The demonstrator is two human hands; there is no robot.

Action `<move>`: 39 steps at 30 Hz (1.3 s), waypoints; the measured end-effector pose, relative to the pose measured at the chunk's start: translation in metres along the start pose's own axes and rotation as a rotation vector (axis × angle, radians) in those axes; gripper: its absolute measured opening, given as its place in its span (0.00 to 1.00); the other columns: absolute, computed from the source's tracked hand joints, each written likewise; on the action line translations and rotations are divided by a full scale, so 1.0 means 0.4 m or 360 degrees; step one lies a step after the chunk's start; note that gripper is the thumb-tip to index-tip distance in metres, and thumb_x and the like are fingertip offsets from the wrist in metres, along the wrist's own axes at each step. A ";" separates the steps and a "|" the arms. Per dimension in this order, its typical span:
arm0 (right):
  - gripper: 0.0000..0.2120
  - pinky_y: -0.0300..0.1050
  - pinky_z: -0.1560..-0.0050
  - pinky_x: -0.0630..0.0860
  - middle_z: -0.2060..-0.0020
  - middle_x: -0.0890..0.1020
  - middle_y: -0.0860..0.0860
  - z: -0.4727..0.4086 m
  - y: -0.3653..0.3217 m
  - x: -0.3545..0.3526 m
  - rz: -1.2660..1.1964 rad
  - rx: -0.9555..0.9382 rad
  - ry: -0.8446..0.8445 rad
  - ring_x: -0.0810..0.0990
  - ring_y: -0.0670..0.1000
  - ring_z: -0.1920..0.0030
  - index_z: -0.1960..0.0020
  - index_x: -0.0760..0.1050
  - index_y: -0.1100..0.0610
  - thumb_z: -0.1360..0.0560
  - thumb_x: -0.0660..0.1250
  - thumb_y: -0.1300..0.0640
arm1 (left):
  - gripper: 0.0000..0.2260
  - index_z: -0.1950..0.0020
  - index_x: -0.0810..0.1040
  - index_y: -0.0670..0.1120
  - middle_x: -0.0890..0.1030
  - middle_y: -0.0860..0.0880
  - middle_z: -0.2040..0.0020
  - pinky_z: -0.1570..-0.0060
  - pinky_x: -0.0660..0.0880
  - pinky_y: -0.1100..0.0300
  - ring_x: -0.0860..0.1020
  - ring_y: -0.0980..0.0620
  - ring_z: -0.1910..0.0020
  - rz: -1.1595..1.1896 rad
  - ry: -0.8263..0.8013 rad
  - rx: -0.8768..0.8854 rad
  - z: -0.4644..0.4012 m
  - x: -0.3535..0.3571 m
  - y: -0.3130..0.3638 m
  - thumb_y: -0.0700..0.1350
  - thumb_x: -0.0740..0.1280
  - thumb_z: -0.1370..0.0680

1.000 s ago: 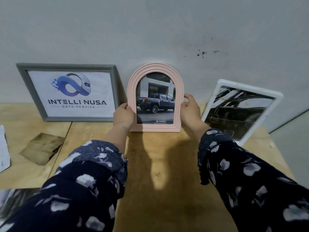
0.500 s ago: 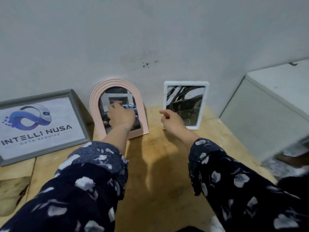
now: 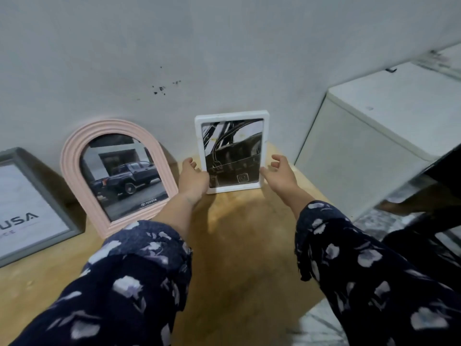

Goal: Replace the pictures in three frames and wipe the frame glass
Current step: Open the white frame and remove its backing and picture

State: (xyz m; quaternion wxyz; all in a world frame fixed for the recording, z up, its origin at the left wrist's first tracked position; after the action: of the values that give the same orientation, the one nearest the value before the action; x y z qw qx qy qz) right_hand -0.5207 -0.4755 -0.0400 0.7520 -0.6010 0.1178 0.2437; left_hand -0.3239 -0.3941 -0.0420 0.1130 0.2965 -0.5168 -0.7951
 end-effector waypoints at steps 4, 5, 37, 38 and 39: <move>0.16 0.36 0.55 0.72 0.45 0.77 0.49 -0.057 -0.028 0.023 -0.0136 -0.0106 0.0029 0.76 0.48 0.50 0.35 0.68 0.56 0.21 0.63 0.56 | 0.28 0.23 0.56 0.45 0.70 0.45 0.29 0.41 0.69 0.59 0.72 0.47 0.35 0.0036 0.0030 -0.0006 -0.018 0.026 0.004 0.36 0.60 0.21; 0.12 0.34 0.58 0.71 0.53 0.78 0.48 -0.065 -0.033 0.028 -0.0099 -0.0140 0.0043 0.76 0.46 0.55 0.38 0.70 0.57 0.21 0.62 0.56 | 0.27 0.23 0.57 0.45 0.72 0.45 0.31 0.42 0.69 0.59 0.73 0.48 0.39 0.0026 0.0045 -0.0011 -0.018 0.030 0.005 0.37 0.61 0.21; 0.09 0.54 0.41 0.65 0.51 0.81 0.50 0.592 -0.200 0.395 0.1333 -0.1703 -0.0023 0.75 0.55 0.46 0.48 0.77 0.51 0.27 0.61 0.55 | 0.28 0.29 0.67 0.48 0.74 0.44 0.33 0.32 0.65 0.48 0.72 0.42 0.35 0.0124 0.0942 -0.0181 0.487 -0.477 -0.246 0.63 0.46 0.19; 0.10 0.54 0.41 0.65 0.49 0.81 0.50 0.605 -0.186 0.391 0.1316 -0.1720 -0.0031 0.74 0.55 0.45 0.46 0.76 0.51 0.26 0.61 0.55 | 0.26 0.29 0.68 0.47 0.74 0.44 0.33 0.33 0.64 0.50 0.71 0.43 0.35 0.0171 0.0946 -0.0190 0.499 -0.478 -0.258 0.61 0.46 0.18; 0.11 0.54 0.41 0.65 0.48 0.81 0.50 0.617 -0.169 0.384 0.1290 -0.1743 -0.0022 0.74 0.55 0.45 0.45 0.76 0.51 0.26 0.61 0.55 | 0.26 0.29 0.68 0.46 0.74 0.44 0.33 0.34 0.64 0.52 0.71 0.43 0.34 0.0199 0.0939 -0.0201 0.511 -0.476 -0.265 0.60 0.47 0.18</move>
State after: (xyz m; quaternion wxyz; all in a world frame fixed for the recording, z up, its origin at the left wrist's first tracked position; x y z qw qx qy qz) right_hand -0.3836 -0.2145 0.0067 0.1894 -0.8018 0.1885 0.5346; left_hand -0.2788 -0.1006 -0.0095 0.3251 0.4747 -0.4284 -0.6967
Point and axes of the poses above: each hand's wrist, its own z-axis away from the middle knuckle, its own x-axis out of the palm, y = z × x, the point moved 3 cm from there along -z, towards the middle knuckle
